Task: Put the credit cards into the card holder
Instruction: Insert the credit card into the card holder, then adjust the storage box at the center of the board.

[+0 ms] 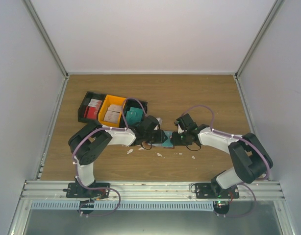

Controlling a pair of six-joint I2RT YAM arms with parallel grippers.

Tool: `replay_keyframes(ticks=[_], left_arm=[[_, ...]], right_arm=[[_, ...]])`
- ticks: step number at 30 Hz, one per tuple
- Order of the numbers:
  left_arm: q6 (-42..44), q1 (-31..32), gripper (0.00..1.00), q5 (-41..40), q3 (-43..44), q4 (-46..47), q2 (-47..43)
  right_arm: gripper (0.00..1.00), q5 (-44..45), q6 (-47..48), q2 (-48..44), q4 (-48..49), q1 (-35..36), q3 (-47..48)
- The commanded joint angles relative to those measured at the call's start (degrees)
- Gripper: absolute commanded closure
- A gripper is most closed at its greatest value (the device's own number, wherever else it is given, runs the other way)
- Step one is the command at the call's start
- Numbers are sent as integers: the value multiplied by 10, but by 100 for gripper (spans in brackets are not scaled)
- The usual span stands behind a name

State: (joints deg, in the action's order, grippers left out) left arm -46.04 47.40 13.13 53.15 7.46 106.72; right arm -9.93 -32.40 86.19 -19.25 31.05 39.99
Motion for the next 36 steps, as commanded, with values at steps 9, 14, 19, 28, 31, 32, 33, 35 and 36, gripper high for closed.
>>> replay_keyframes(ticks=[9, 14, 19, 28, 31, 32, 33, 35, 36], left_arm=[[105, -1, 53, -56, 23, -82, -135], [160, -32, 40, -113, 38, -169, -210], [177, -108, 35, -141, 21, -209, -279], [172, -189, 46, -159, 40, -249, -232], [160, -203, 50, -154, 5, -225, -244], [158, -211, 51, -146, -6, -220, -245], [157, -218, 52, -138, -11, -216, -245], [158, -229, 53, -132, -17, -213, -243], [157, -232, 53, -132, -19, -213, -245]], right_arm=[[50, 98, 3, -95, -118, -3, 64], [48, 91, 20, -105, -113, 0, 102], [48, 90, 24, -89, -106, 14, 144], [49, 98, 22, -27, -95, 65, 211], [49, 98, 37, 11, -96, 79, 261], [49, 98, 42, 28, -97, 83, 282], [49, 98, 49, 44, -99, 88, 302], [49, 98, 62, 77, -98, 96, 340], [49, 96, 68, 95, -100, 98, 358]])
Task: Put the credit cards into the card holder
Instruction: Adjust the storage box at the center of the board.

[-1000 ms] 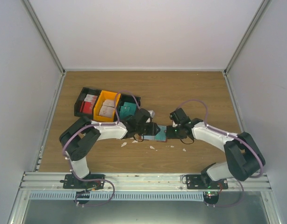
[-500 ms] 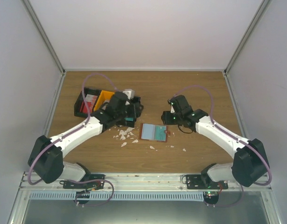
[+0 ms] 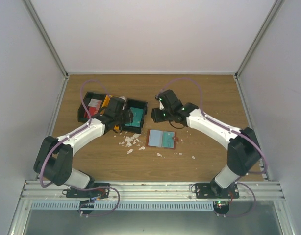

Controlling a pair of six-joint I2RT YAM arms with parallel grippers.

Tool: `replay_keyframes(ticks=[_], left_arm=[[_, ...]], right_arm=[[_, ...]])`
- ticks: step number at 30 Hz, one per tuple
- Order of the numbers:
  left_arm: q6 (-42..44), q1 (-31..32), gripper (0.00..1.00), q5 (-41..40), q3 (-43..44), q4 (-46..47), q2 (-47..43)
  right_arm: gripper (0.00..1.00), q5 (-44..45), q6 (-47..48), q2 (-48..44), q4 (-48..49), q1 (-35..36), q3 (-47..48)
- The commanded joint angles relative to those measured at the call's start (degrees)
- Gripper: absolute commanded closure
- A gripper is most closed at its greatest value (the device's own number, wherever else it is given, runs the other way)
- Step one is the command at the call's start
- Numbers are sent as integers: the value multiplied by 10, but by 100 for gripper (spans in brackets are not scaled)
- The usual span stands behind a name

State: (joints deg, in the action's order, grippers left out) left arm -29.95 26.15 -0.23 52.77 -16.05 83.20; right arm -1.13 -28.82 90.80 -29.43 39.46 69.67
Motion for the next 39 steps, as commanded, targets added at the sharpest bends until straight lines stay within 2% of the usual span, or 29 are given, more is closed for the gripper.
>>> replay_keyframes(ticks=[1, 4, 9, 16, 23, 31, 39], left_arm=[[-6, -24, 54, 1, -21, 22, -16], [-21, -43, 54, -4, -54, 33, -45], [-38, -89, 49, 1, -114, 49, -93], [-21, -116, 45, 89, -137, 100, -77], [-11, -117, 52, 158, -119, 149, -18], [-5, -117, 63, 199, -112, 159, 7], [-5, -117, 64, 217, -114, 179, 16]], right_arm=[[49, 4, 38, 66, 1, 16, 82], [49, -21, 58, 125, -4, 23, 148], [50, -29, 84, 214, -31, 35, 242], [54, -41, 89, 304, -54, 46, 330], [53, -23, 83, 366, -92, 46, 390], [51, 26, 80, 411, -129, 42, 435], [44, 67, 79, 449, -161, 43, 475]])
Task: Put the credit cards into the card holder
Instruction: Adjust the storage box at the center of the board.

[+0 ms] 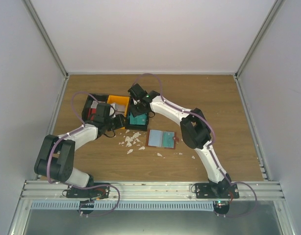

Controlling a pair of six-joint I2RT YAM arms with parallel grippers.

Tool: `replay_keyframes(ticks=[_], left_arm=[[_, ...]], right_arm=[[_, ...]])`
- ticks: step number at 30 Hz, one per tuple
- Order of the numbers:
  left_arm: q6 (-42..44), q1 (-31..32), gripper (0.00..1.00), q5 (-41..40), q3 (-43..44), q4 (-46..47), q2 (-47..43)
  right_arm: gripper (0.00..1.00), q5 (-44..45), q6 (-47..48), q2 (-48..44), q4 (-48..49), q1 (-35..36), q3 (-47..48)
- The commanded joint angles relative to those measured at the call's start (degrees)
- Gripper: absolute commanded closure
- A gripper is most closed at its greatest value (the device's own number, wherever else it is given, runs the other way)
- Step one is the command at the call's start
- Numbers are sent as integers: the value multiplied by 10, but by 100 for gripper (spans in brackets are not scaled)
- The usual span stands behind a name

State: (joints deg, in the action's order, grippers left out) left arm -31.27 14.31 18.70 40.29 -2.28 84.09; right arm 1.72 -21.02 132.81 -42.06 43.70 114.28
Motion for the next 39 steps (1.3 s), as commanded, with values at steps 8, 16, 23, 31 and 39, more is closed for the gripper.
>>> replay_keyframes(ticks=[8, 16, 23, 31, 39], left_arm=[[2, 6, 64, 34, 7, 49, 15], [-1, 12, 65, 31, 6, 50, 14], [-12, 21, 65, 30, -5, 64, 9], [-18, 40, 66, 31, -7, 70, 18], [-14, 49, 66, 6, 3, 53, 3]], right_arm=[[41, 61, -20, 57, -64, 4, 47], [41, 103, -48, 60, -71, 8, 48], [40, 81, -58, 72, -75, 11, 49], [39, 5, -47, 70, -71, 3, 44], [43, -44, -16, 39, -60, -14, 23]])
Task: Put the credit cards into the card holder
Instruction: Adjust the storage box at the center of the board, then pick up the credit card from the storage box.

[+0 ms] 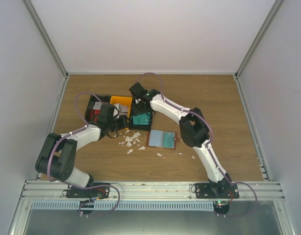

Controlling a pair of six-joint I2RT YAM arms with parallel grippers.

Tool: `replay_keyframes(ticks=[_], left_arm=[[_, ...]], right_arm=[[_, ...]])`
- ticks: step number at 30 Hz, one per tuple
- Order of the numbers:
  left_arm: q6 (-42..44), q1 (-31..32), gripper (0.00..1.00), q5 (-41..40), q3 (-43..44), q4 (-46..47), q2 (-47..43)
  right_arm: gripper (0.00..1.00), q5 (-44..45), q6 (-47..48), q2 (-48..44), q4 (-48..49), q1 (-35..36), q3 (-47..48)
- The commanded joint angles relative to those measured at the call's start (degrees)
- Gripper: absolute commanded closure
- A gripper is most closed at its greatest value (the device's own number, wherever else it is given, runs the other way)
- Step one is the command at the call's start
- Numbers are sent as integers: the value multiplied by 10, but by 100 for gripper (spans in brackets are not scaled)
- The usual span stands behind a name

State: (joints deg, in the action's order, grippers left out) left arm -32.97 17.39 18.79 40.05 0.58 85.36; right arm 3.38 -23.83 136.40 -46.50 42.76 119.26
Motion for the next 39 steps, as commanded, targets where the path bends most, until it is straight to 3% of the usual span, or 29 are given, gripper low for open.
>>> replay_keyframes(ticks=[1, 11, 15, 22, 26, 30, 39], left_arm=[[7, 19, 66, 2, 12, 20, -13], [155, 34, 57, -13, 127, -66, -45], [226, 36, 45, 3, 188, -95, -46], [446, 39, 32, 89, 330, -229, 31], [551, 39, 33, 120, 414, -318, 91], [625, 39, 43, 107, 483, -410, 153], [773, 61, 41, 61, 505, -436, 215]], right_arm=[[45, -63, 15, -3, -12, -7, -31], [47, -35, 1, -149, 99, -37, -129], [46, -42, -11, -231, 146, -58, -200], [44, -51, -34, -398, 206, -102, -393], [44, -61, -54, -488, 223, -129, -510], [43, -63, -66, -562, 225, -142, -589], [43, -66, -73, -616, 219, -153, -669]])
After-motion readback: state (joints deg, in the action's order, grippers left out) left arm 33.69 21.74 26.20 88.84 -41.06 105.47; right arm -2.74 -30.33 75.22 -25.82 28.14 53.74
